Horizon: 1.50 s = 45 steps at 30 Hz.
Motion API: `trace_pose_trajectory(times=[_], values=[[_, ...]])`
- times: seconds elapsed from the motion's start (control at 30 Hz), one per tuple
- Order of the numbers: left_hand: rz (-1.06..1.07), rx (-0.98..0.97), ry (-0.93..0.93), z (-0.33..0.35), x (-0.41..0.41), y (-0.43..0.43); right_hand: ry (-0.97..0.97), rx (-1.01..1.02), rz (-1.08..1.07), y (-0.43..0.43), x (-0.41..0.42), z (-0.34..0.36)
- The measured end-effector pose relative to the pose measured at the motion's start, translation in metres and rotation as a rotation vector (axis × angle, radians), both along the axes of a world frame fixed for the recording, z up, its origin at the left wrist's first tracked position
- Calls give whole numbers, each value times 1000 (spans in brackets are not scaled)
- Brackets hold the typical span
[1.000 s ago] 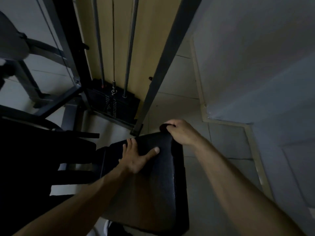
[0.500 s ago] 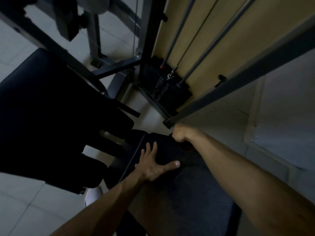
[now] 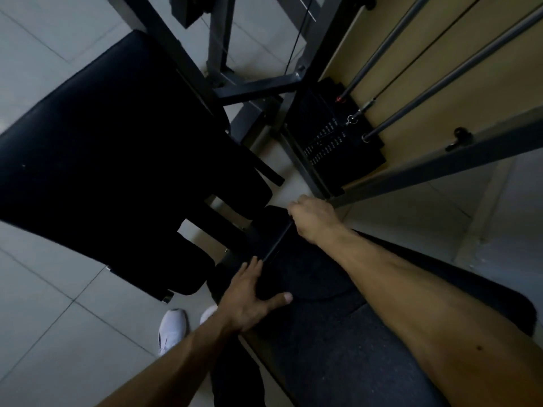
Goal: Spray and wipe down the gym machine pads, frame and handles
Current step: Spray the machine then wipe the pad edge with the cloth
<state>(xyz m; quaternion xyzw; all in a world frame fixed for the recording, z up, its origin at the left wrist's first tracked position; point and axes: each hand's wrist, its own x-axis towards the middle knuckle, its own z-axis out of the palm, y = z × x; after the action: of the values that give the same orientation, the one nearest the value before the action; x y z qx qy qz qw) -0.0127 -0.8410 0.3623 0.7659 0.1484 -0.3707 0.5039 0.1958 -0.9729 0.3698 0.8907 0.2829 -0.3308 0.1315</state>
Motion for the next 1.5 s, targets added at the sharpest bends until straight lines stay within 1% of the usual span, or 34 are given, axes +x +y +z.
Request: trace_pose_trajectory(times=[0.03, 0.1, 0.13, 0.2, 0.33, 0.47, 0.6, 0.7, 0.77, 0.87, 0.97, 1.03, 1.17, 1.27, 1.4, 1.5], values=[[20, 4, 42, -7, -9, 8, -42, -22, 75, 3, -7, 0], [53, -14, 122, -18, -24, 24, -91, -46, 147, 8, -16, 5], [48, -23, 130, -23, -31, 30, -104, -45, 176, 9, -20, 8], [2, -13, 83, -30, -39, 40, -97, -25, 233, 11, -30, 15], [-28, -29, 70, -33, -46, 53, 27, 59, 320, 31, -82, 22], [-38, -75, 10, -39, -60, 66, 114, 157, 314, 43, -137, 13], [17, -147, -102, -58, -87, 74, 138, 255, 348, 50, -195, 5], [104, -185, -64, -53, -97, 76, 181, 309, 396, 47, -228, 1], [169, -215, -53, -50, -99, 74, 162, 258, 438, 42, -236, 3], [196, -231, -22, -37, -105, 68, 149, 164, 484, 31, -247, 27], [178, -233, -24, -21, -105, 61, 57, 215, 572, 8, -261, 60], [142, -197, -34, -16, -107, 57, 43, 204, 578, -6, -266, 76], [93, -165, -137, 27, -112, 26, 39, 123, 573, -39, -283, 134], [76, -176, -167, 56, -108, 1, 37, 83, 558, -63, -291, 175], [76, -175, -188, 98, -107, -32, -23, 198, 564, -102, -303, 219], [87, -179, -215, 130, -106, -60, -103, 370, 595, -138, -308, 239]])
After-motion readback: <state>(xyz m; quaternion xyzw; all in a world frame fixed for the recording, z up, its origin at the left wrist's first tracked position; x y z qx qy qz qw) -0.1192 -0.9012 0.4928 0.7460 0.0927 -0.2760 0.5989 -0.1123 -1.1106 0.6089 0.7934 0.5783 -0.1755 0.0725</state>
